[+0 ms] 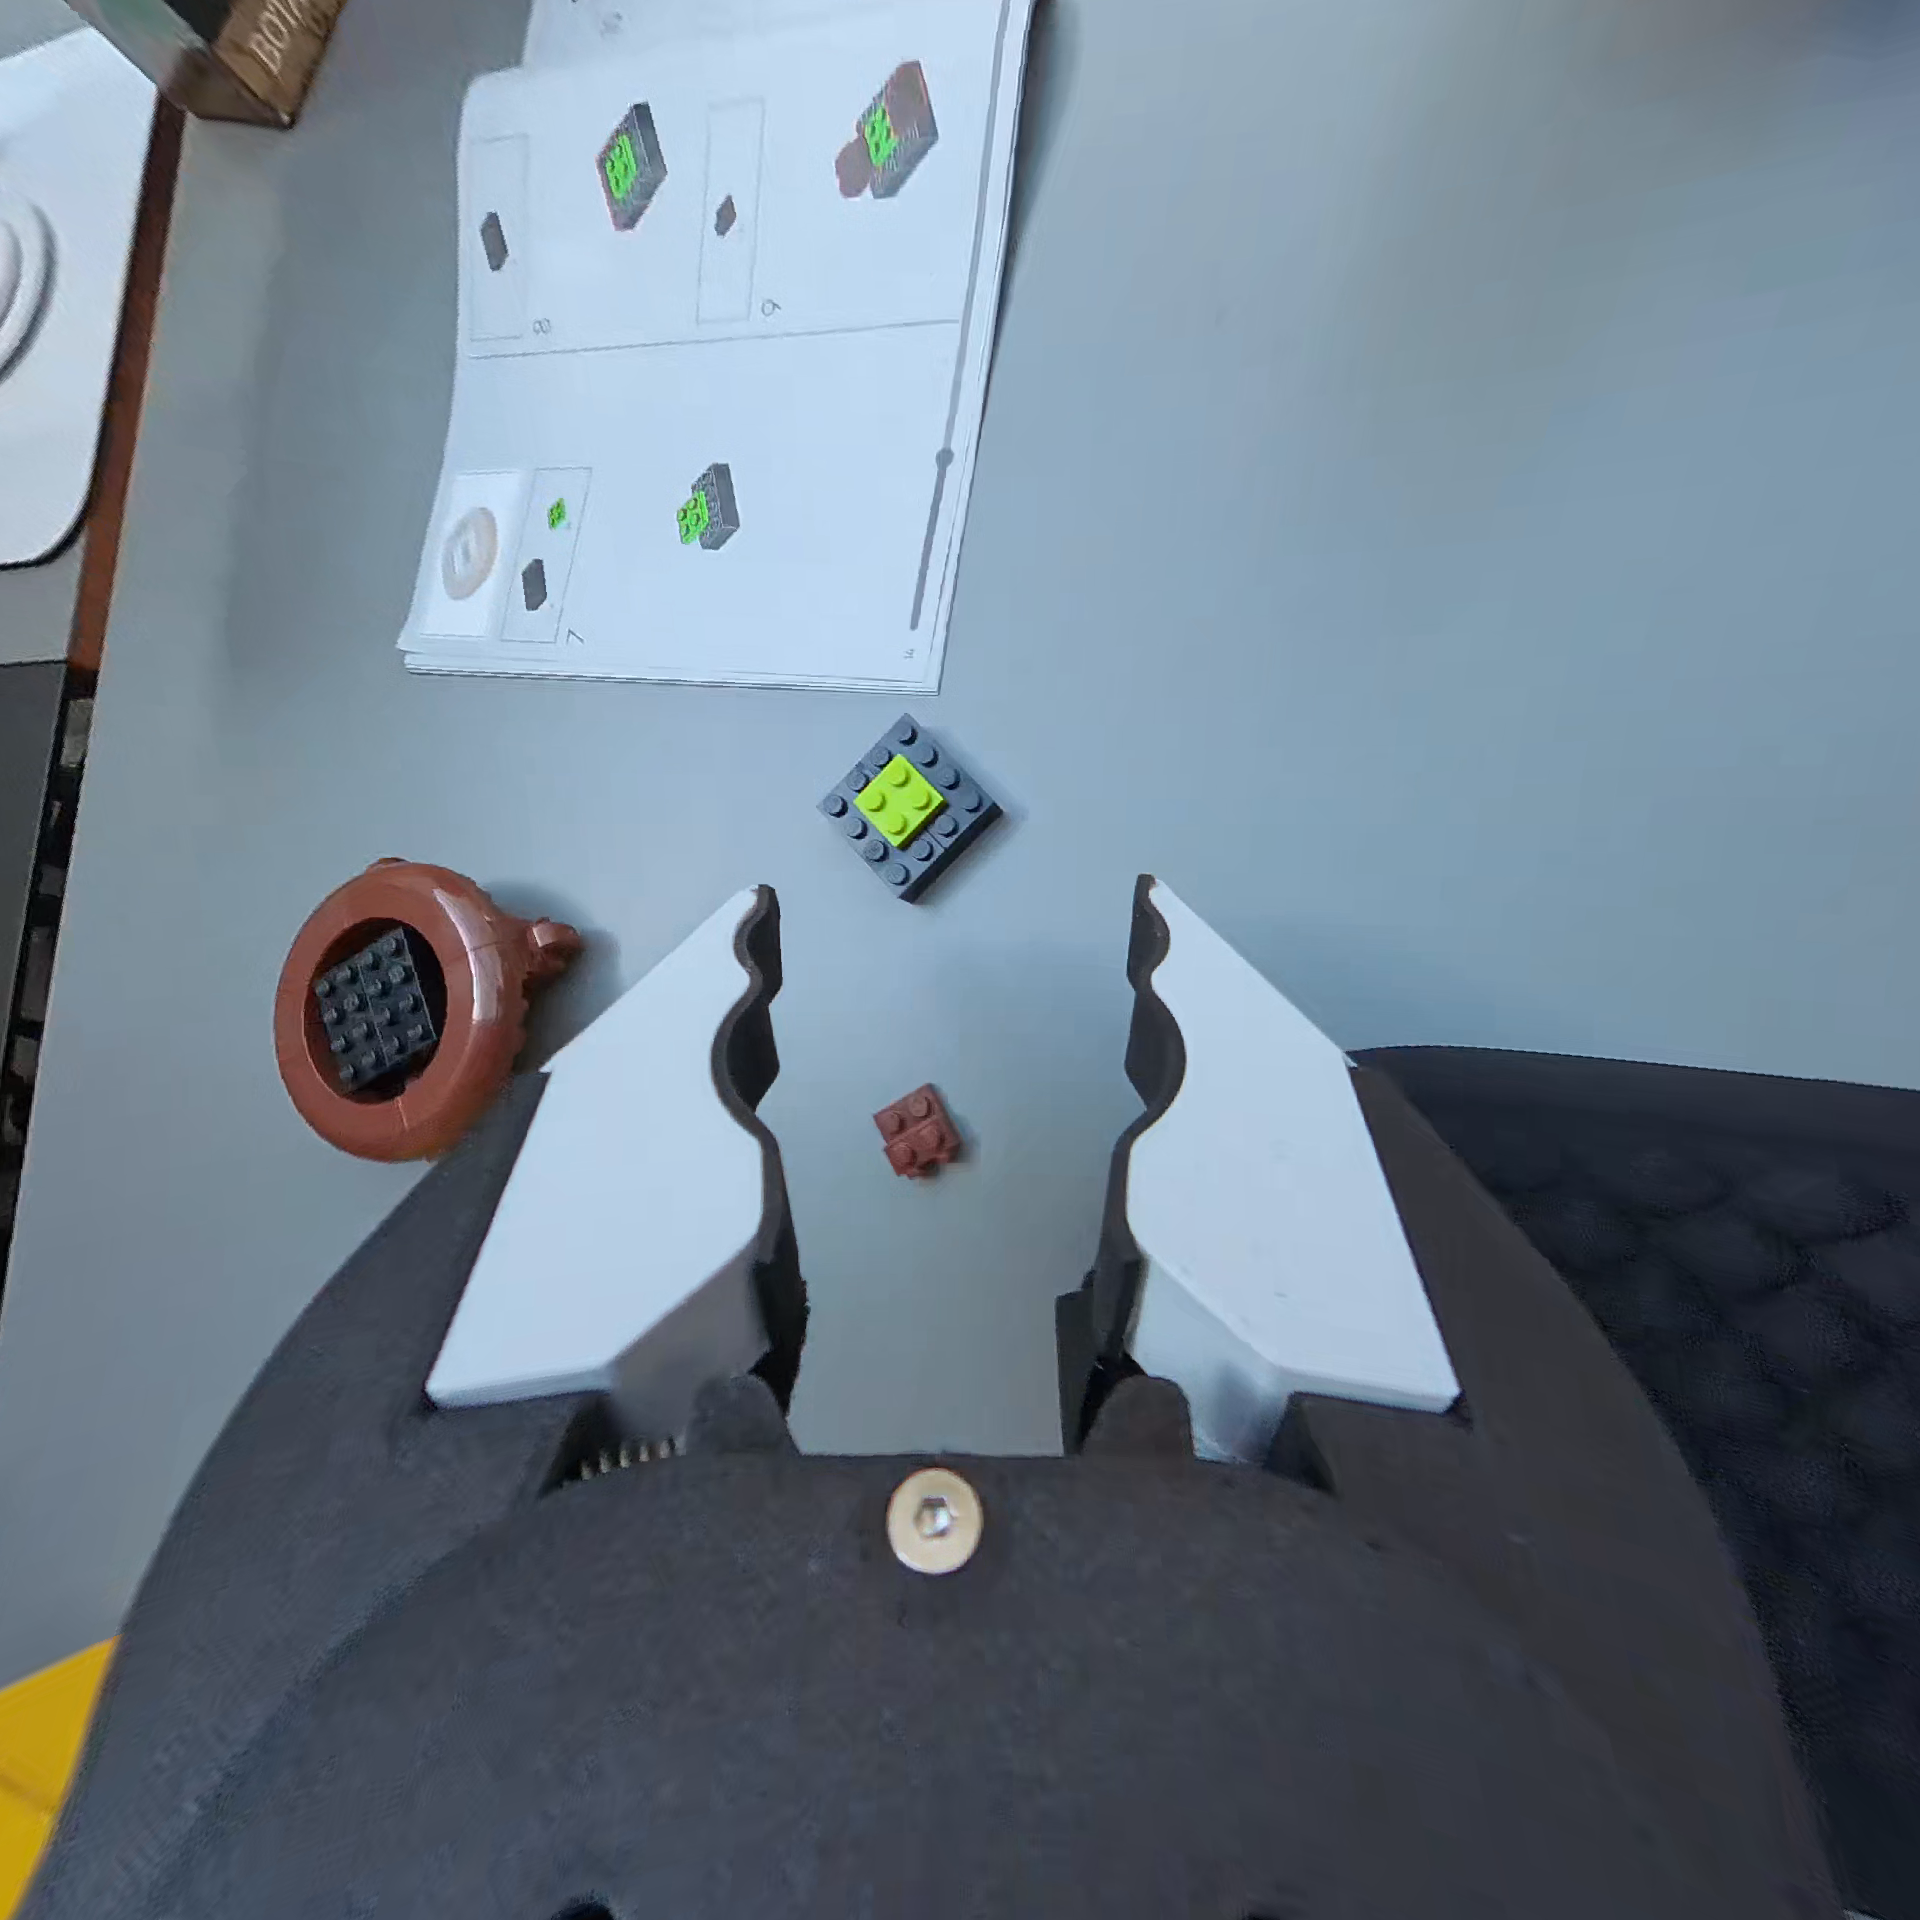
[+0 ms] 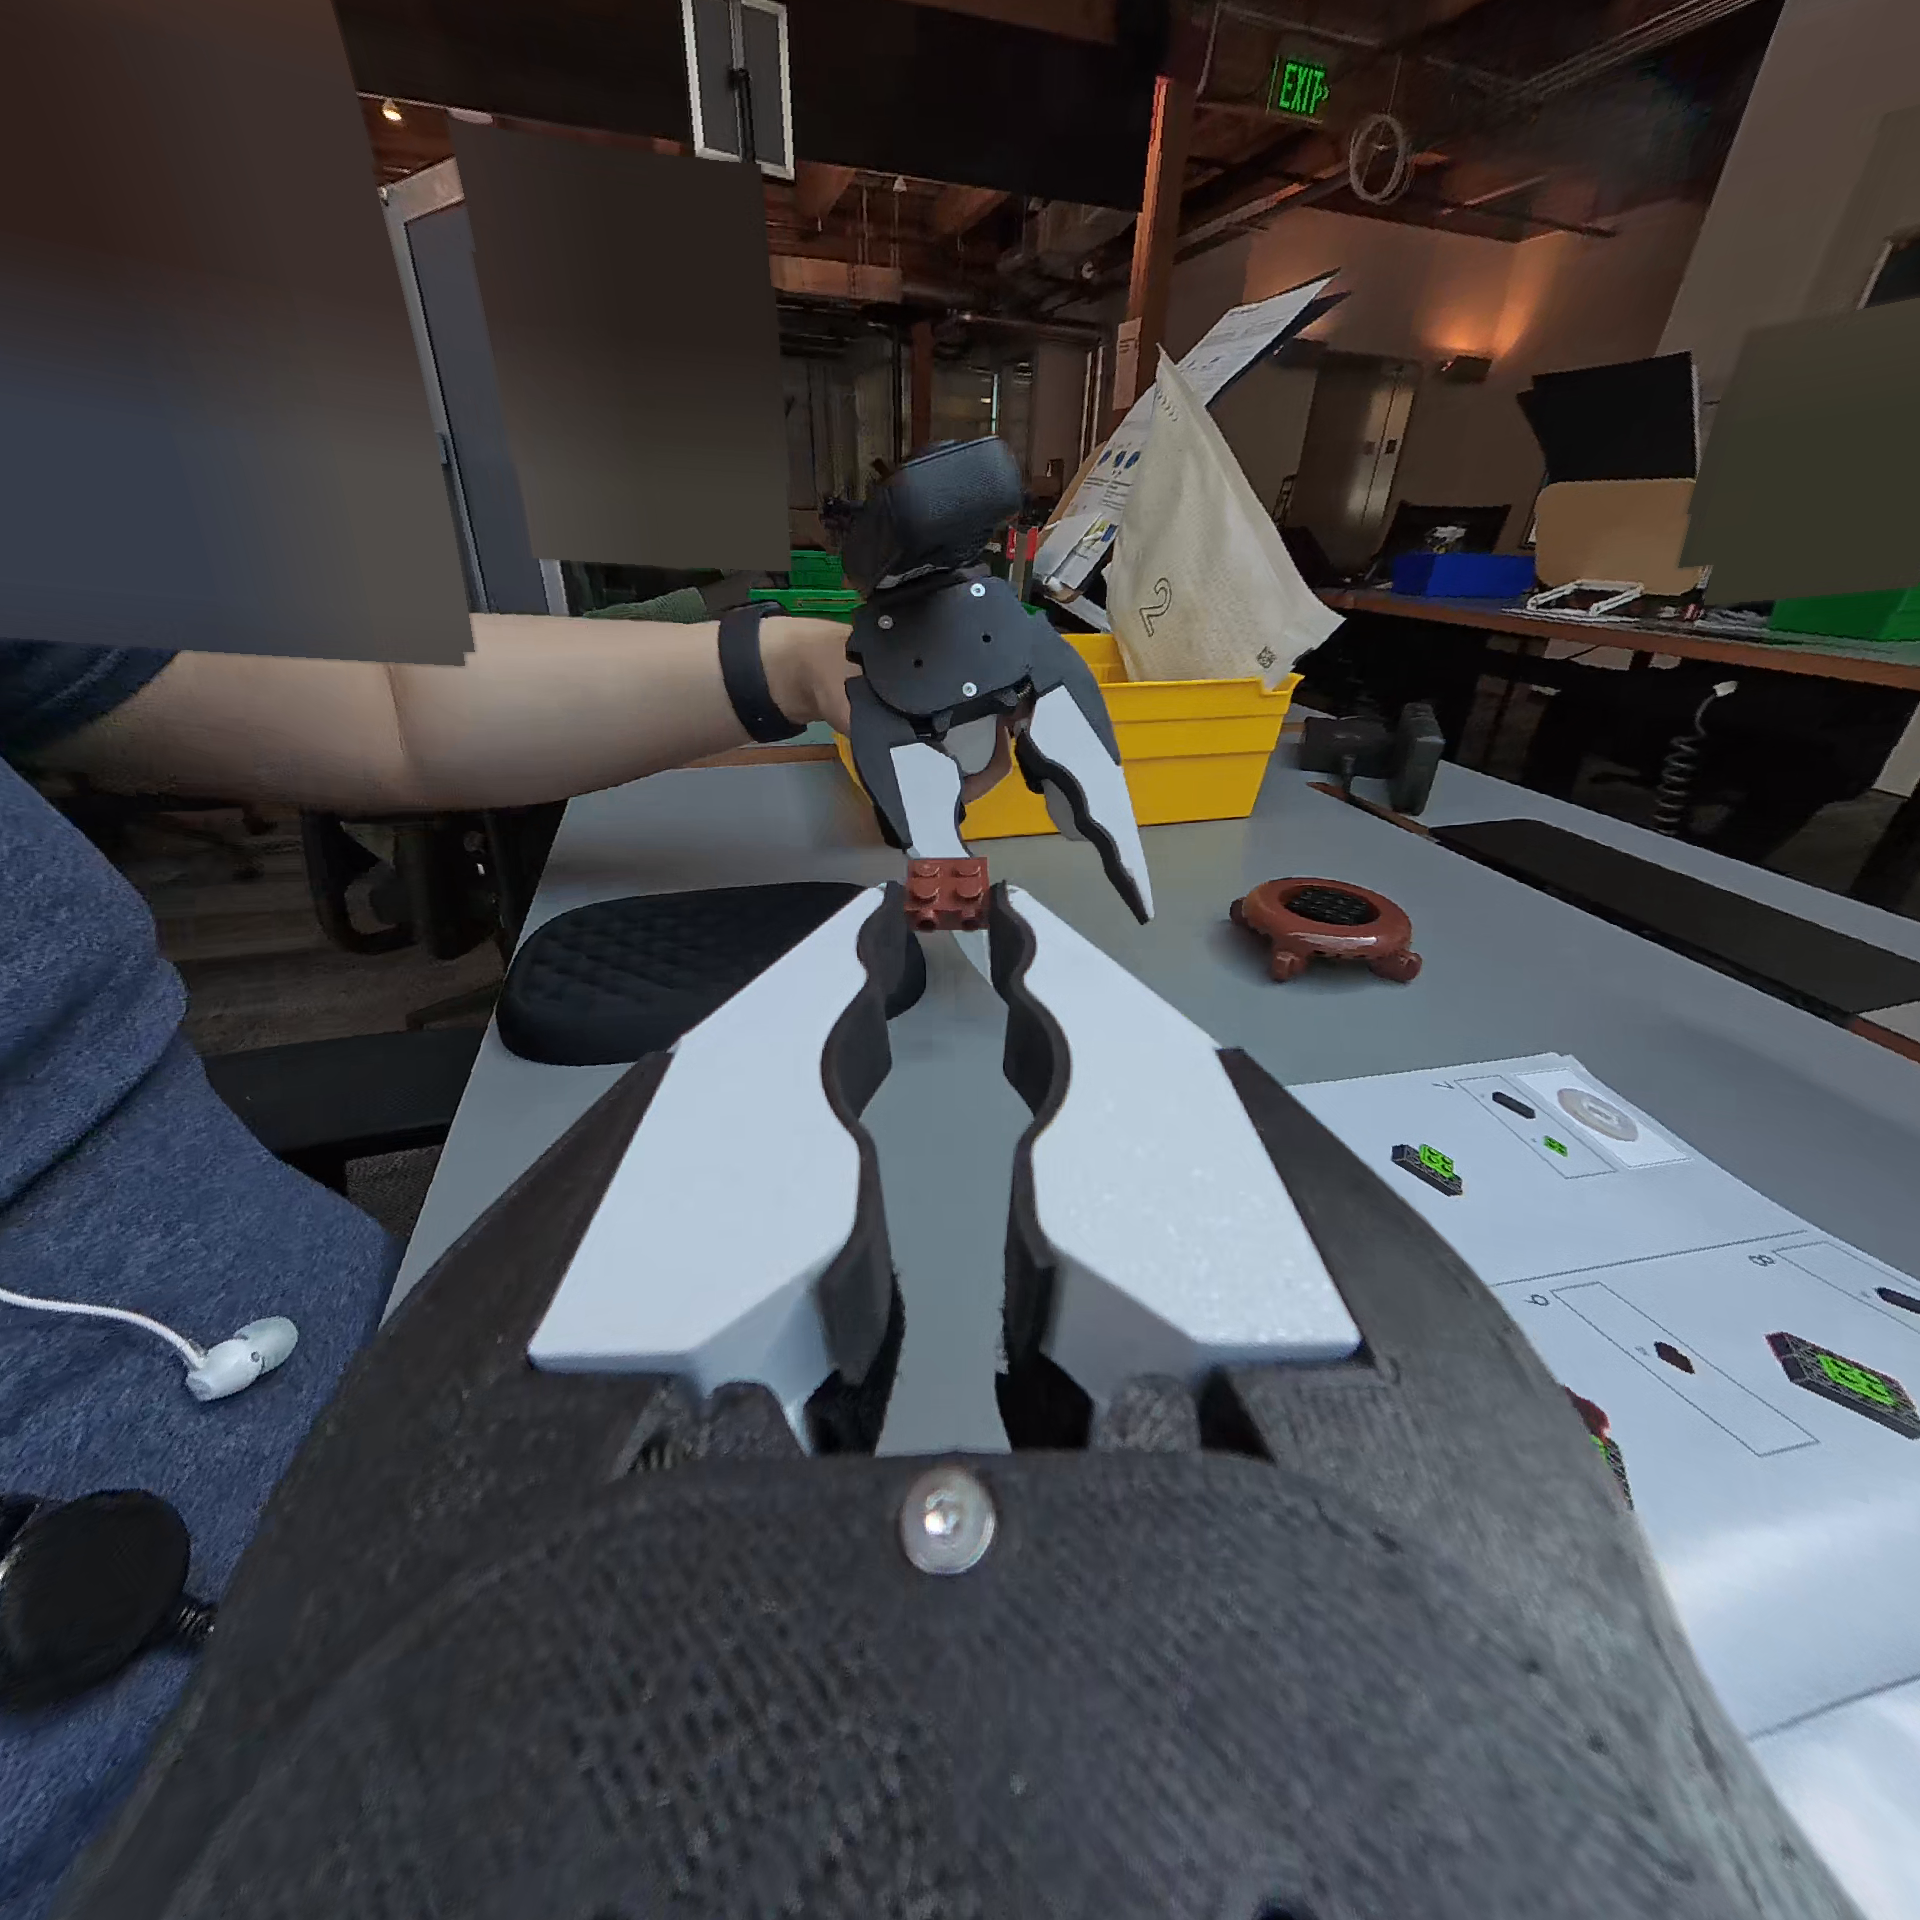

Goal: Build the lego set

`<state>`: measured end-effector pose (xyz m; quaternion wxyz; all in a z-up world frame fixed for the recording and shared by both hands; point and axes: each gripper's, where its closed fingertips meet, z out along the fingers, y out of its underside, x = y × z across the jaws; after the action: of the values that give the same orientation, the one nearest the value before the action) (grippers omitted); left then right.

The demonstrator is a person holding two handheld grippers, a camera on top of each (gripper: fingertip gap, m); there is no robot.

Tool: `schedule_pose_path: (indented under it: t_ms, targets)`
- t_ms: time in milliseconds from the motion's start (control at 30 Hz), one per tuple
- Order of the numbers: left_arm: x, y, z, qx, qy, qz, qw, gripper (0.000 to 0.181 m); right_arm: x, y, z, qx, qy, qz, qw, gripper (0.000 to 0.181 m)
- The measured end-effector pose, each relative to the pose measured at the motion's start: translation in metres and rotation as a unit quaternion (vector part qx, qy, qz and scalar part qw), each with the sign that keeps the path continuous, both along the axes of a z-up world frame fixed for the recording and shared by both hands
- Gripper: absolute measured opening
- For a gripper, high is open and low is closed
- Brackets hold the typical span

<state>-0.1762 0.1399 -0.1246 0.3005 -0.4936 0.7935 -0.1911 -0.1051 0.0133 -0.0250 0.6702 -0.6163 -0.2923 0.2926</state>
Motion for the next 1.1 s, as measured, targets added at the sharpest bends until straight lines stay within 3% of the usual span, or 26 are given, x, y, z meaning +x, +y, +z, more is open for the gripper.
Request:
schedule_pose_path:
  t_ms: [233, 500, 733, 933, 1100]
  targets:
    - [0.026, 0.014, -0.024, -0.018, 0.08, -0.079, 0.993, 0.06, -0.001, -0.003, -0.007, -0.019, 0.01, 0.019, 1.0, 0.015]
    - [0.029, 0.016, -0.029, -0.033, 0.115, -0.126, 0.985, 0.051, 0.002, -0.001, -0.006, -0.02, 0.016, 0.013, 1.0, 0.015]
    - [0.03, 0.012, -0.036, -0.038, 0.117, -0.132, 0.983, 0.052, -0.012, 0.001, -0.016, -0.035, -0.003, 0.014, 0.999, 0.015]
    - [0.03, 0.011, -0.036, -0.03, 0.11, -0.135, 0.984, 0.039, -0.028, 0.0, -0.031, -0.025, -0.072, 0.006, 0.997, 0.015]
    - [0.028, 0.011, -0.036, -0.03, 0.109, -0.124, 0.986, 0.039, -0.027, -0.002, -0.027, -0.026, -0.057, 0.008, 0.998, 0.015]
